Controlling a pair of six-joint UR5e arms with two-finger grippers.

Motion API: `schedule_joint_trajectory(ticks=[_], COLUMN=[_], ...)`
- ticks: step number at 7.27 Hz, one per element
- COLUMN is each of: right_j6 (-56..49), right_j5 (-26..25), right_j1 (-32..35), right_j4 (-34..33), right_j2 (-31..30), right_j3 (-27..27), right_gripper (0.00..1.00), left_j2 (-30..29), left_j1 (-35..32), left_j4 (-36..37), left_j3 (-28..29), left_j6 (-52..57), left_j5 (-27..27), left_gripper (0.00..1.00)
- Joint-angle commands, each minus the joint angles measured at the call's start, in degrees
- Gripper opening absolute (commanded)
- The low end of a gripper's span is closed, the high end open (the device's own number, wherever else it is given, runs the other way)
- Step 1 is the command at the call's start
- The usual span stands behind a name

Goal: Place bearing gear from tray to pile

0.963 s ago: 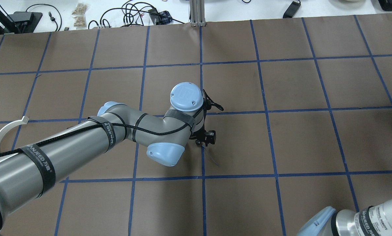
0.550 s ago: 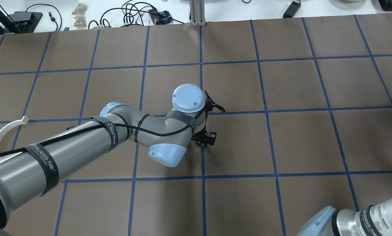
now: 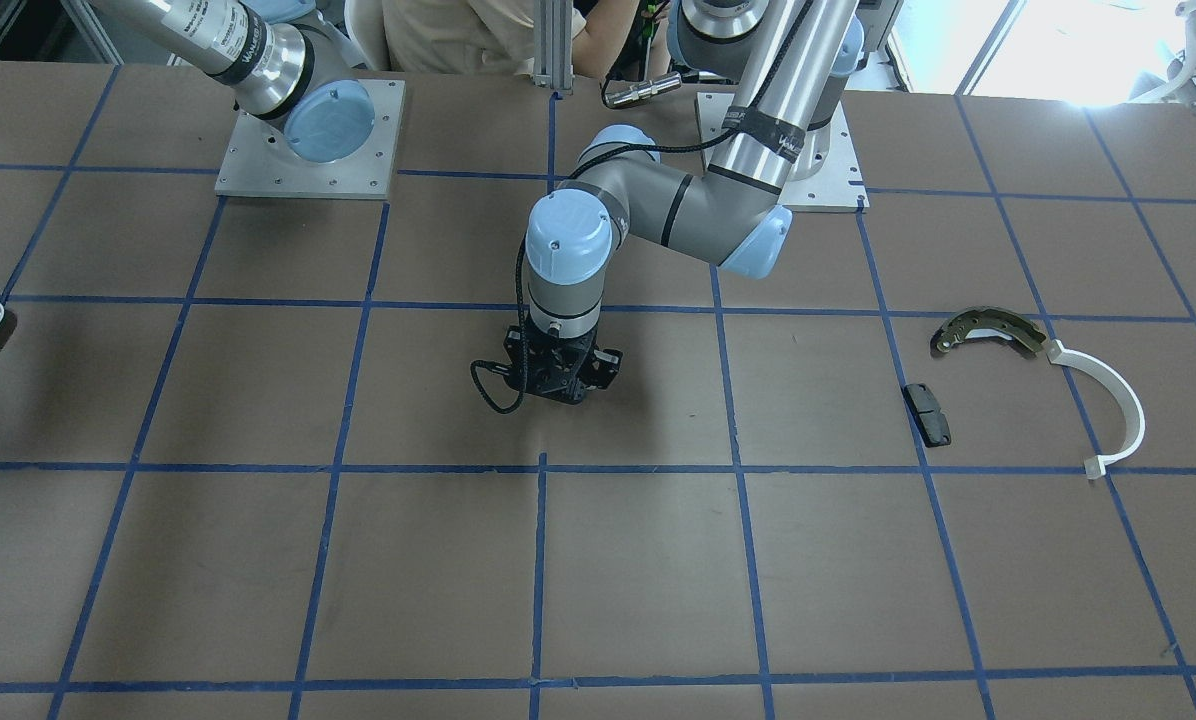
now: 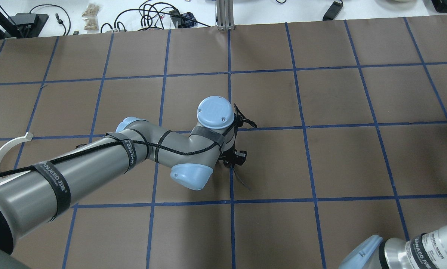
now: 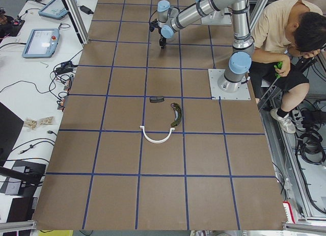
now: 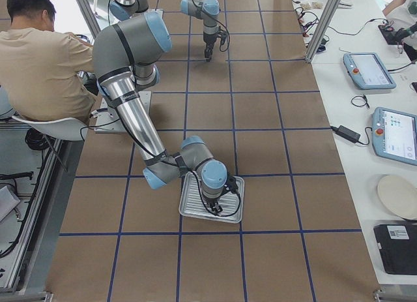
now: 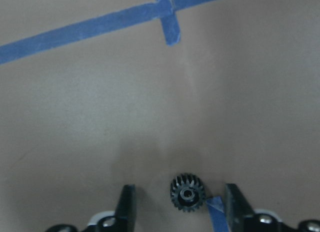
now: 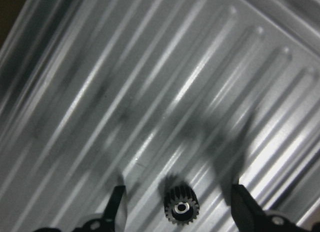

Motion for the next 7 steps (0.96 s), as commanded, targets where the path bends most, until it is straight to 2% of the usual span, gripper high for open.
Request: schedule_joint_trajectory(ticks=[1, 3, 5, 6, 7], right_j6=[0.4, 0.7, 1.5, 2.2, 4.8], right_j5=[-0.4, -0.5, -0.5, -1.1, -1.2], right_j1=[0.0, 0.0, 0.0, 0.3, 1.2], right_j4=[0.0, 0.0, 0.1, 0.4, 0.9], right_j2=[0.4, 0.2, 0.2, -0.2, -1.8], right_j3=[-0.2, -0.2, -0.1, -0.2, 0.0], right_gripper=[0.45, 0.26, 0.09, 0.02, 0.00], left_j2=[0.0, 0.7, 2.4, 2.9, 4.2], left_j1=[0.1, 1.2, 6.1, 9.5, 14.1], left_j4=[0.1, -1.0, -3.8, -4.4, -6.3], left_j3=[0.1, 0.7, 0.8, 0.9, 1.3], left_j6=[0.1, 5.9, 8.3, 10.4, 11.9], left_j5=[-0.1, 0.2, 0.5, 0.7, 1.1], left_gripper=[0.00, 0.00, 0.00, 0.00, 0.00])
